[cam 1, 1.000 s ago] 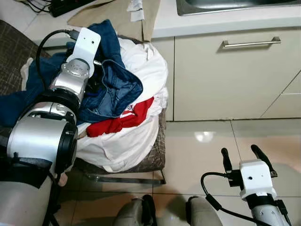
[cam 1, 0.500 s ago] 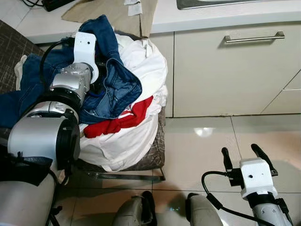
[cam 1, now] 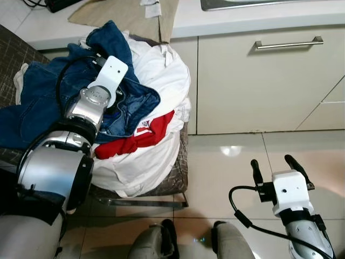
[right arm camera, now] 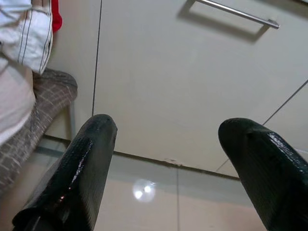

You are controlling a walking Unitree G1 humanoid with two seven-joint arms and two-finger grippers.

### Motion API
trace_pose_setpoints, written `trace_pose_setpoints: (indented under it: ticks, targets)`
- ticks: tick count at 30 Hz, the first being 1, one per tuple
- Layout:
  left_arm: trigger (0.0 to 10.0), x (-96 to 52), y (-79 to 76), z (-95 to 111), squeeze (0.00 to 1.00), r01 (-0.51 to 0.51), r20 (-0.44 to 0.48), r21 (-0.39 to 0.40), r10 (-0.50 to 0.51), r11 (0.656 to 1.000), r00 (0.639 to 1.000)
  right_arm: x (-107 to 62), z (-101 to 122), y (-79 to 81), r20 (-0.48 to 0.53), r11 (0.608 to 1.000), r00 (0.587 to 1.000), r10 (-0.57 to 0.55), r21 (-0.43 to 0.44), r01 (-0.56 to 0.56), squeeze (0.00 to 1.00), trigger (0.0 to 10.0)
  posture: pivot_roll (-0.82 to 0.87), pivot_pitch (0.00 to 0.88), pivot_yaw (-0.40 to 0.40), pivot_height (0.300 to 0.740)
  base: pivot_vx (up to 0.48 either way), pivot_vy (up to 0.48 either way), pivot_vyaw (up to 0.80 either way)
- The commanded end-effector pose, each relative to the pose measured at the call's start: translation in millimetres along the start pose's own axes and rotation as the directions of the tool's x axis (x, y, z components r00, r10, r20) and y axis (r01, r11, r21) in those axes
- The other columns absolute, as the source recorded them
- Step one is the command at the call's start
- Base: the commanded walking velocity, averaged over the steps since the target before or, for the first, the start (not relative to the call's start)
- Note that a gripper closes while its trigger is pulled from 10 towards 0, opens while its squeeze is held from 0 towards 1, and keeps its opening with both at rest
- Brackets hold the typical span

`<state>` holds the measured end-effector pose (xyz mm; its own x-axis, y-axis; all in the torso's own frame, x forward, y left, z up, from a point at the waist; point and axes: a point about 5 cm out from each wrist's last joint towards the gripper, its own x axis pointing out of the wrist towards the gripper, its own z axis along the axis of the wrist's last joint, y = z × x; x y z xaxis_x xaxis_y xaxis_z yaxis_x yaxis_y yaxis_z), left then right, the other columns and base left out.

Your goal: Clothes washing

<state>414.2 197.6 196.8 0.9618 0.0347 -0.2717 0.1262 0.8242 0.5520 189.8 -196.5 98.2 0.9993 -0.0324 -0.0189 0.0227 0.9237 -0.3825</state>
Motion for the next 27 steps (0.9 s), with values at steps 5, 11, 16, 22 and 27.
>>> trace_pose_setpoints:
  ticks: [5, 11, 16, 22, 27]
  targets:
    - [0.0, -0.2, -17.5, -25.3, 0.00, 0.060, -0.069, -0.163, -0.072, 0.985, 0.995, 6.9, -7.8, -5.5, -0.095, 0.990, 0.994, -0.046, 0.132, 0.058, 0.00, 10.0, -0.29, 0.196, 0.125, 0.723, 0.000, 0.000, 0.00]
    - [0.0, 0.4, -12.5, -12.3, 0.00, 0.055, 0.021, -0.409, -0.051, 0.911, 0.999, 14.1, -7.3, -11.0, -0.093, 0.988, 0.994, -0.062, 0.136, 0.074, 0.00, 10.0, -0.30, 0.179, 0.112, 0.723, 0.000, 0.000, 0.00]
    - [0.0, 0.3, -15.3, -14.3, 0.00, 0.042, 0.029, -0.344, -0.034, 0.938, 0.999, 22.2, -6.1, -10.9, -0.084, 0.988, 0.995, -0.049, 0.141, 0.060, 0.00, 10.0, -0.30, 0.162, 0.099, 0.723, 0.000, 0.000, 0.00]
    - [0.0, 0.3, -20.9, -8.6, 0.00, 0.050, 0.089, -0.303, -0.024, 0.952, 0.996, 39.0, -5.9, -11.7, -0.108, 0.974, 0.994, -0.032, 0.218, 0.055, 0.00, 10.0, -0.28, 0.139, 0.080, 0.723, 0.000, 0.000, 0.00]
    - [0.0, -0.6, -18.5, -1.1, 0.00, 0.051, 0.148, -0.312, -0.005, 0.949, 0.989, 49.3, -5.3, -10.6, -0.114, 0.963, 0.993, -0.014, 0.266, 0.045, 0.00, 10.0, -0.27, 0.122, 0.066, 0.723, 0.000, 0.000, 0.00]
